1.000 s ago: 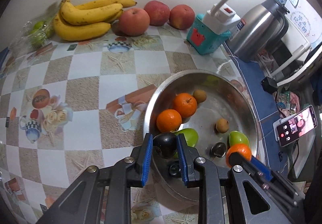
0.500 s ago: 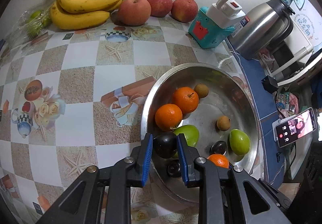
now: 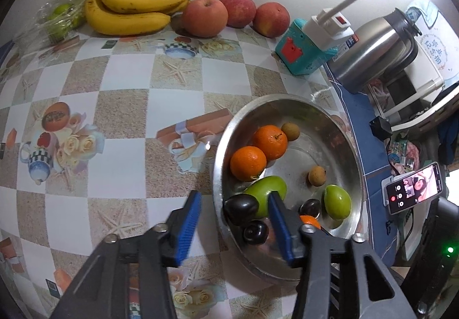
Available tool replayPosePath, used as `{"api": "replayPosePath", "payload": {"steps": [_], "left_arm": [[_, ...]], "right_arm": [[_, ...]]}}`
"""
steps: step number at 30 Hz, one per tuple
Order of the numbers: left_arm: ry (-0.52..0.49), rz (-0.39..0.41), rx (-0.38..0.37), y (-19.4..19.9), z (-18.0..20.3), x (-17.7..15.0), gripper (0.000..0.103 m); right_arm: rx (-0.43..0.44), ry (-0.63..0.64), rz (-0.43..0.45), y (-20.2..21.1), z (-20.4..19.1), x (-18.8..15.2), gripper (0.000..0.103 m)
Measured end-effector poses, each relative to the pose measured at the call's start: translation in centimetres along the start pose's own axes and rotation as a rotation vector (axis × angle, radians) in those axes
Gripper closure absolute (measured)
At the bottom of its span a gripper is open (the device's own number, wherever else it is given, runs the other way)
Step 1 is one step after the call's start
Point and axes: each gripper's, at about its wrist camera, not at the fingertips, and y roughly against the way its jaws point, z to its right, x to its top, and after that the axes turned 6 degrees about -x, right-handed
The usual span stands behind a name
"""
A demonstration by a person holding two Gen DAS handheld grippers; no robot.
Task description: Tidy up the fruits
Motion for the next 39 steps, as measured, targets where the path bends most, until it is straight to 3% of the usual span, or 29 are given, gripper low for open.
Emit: {"api": "replayPosePath", "payload": {"steps": [2, 4, 7, 9, 11, 15, 18, 28, 32, 39], "left_arm": [[0.003, 0.017, 0.025, 0.7, -0.4, -0.1, 0.038], [0.003, 0.037, 0.086, 1.2, -0.9, -0.4, 0.033], [0.001, 0.059, 0.202, 1.9, -1.9, -1.0, 0.025], [-0.002, 0.070, 0.286, 2.2, -2.7, -1.5, 0.023], [-0.008, 0.074, 0.373, 2.6, -3.5, -2.1, 0.021], [-0.014, 0.069, 0.479, 3.5, -5.0, -3.8, 0.020], [-0.010, 0.083, 0.538, 4.7, -5.5, -5.3, 0.020], [0.026, 0.132, 0.613, 8.2, -6.9, -9.3, 0.020], [0.032, 0.113, 0.639, 8.4, -7.6, -10.9, 0.020], [0.042, 0.106, 0.639, 8.5, -8.0, -11.1, 0.020]], "right_arm": [[-0.003, 0.005, 0.004, 0.1, 0.0, 0.0, 0.068], [-0.009, 0.008, 0.011, 0.2, -0.1, 0.1, 0.059], [-0.017, 0.017, 0.019, 0.4, -0.3, 0.1, 0.057], [-0.021, 0.023, 0.023, 0.5, -0.4, 0.0, 0.054], [-0.028, 0.032, 0.034, 0.7, -0.6, -0.3, 0.044], [-0.028, 0.068, 0.064, 1.4, -1.4, -1.0, 0.040], [-0.026, 0.091, 0.081, 1.8, -2.0, -1.7, 0.013], [-0.040, 0.150, 0.122, 3.1, -3.1, -5.4, 0.009], [-0.042, 0.159, 0.131, 3.4, -3.3, -6.4, 0.009], [-0.042, 0.165, 0.134, 3.5, -3.5, -6.8, 0.009]]}}
